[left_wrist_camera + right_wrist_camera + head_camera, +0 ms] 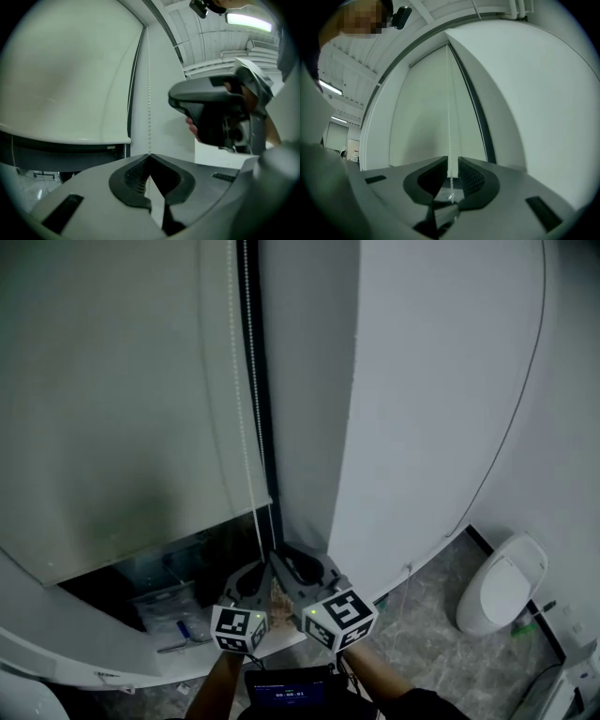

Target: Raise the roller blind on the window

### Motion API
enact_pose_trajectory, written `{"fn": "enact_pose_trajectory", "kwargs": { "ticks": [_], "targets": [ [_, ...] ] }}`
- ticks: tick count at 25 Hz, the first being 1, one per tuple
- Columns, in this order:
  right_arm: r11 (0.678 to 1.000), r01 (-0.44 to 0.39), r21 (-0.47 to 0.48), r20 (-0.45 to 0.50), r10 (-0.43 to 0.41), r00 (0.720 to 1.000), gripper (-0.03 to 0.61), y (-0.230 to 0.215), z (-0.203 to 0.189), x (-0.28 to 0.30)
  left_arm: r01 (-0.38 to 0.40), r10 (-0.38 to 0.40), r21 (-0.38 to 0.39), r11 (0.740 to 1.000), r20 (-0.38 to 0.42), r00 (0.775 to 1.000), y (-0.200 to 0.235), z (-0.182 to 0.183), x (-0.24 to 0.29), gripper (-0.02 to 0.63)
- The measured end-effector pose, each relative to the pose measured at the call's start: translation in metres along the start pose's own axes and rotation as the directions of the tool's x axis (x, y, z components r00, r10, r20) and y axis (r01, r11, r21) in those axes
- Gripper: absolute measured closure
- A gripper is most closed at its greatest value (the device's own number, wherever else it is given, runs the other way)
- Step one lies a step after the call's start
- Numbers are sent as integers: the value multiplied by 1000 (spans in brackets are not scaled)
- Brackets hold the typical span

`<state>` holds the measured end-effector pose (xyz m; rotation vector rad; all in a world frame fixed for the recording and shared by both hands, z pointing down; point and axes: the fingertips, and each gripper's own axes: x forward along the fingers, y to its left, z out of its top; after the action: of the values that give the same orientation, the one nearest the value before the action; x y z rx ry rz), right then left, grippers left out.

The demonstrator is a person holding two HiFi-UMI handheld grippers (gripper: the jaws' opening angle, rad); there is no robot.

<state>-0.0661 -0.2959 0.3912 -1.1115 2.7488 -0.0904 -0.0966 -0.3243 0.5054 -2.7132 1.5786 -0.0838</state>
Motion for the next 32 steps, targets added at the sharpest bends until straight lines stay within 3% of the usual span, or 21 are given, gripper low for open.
{"fn": "enact_pose_trajectory", "kwargs": {
  "ticks": [3, 6, 9, 14, 16, 17, 20, 24, 27, 32],
  "targets": [
    [998, -41, -44, 36, 43, 998, 482, 9, 37, 18, -53, 51, 68, 996, 25, 998, -8, -3, -20, 606],
    [994, -80, -72, 89, 86, 992, 477, 28, 81, 27, -75, 71, 115, 991, 39, 997, -21, -8, -40, 606],
    [989, -97, -107, 160, 114, 981, 477, 48, 126, 26, -63, 59, 106, 992, 45, 997, -34, -10, -51, 606],
    [989, 5, -150, 255, 33, 966, 480, 57, 173, 14, -26, 27, 80, 996, -14, 1000, -50, -24, -64, 606],
    [982, 61, -177, 248, -16, 969, 564, 59, 177, 10, -17, 19, 71, 997, -26, 999, -50, -31, -73, 606],
    [978, 75, -196, 224, -30, 974, 572, 61, 173, 11, -13, 15, 64, 998, -28, 999, -50, -33, -78, 606],
    [973, 87, -215, 149, -55, 987, 572, 68, 147, 16, -4, 5, 44, 999, -30, 1000, -48, -32, -93, 606],
    [977, 112, -183, 206, -73, 976, 571, 75, 148, 2, -11, 12, 107, 994, -8, 1000, -39, -42, -100, 606],
    [974, 96, -205, 190, -57, 980, 569, 80, 152, 4, -13, 13, 114, 993, 2, 1000, -41, -41, -102, 606],
    [985, 37, -168, 173, -7, 985, 517, 84, 153, 6, -42, 42, 55, 998, 3, 999, -59, -28, -110, 606]
  ]
}}
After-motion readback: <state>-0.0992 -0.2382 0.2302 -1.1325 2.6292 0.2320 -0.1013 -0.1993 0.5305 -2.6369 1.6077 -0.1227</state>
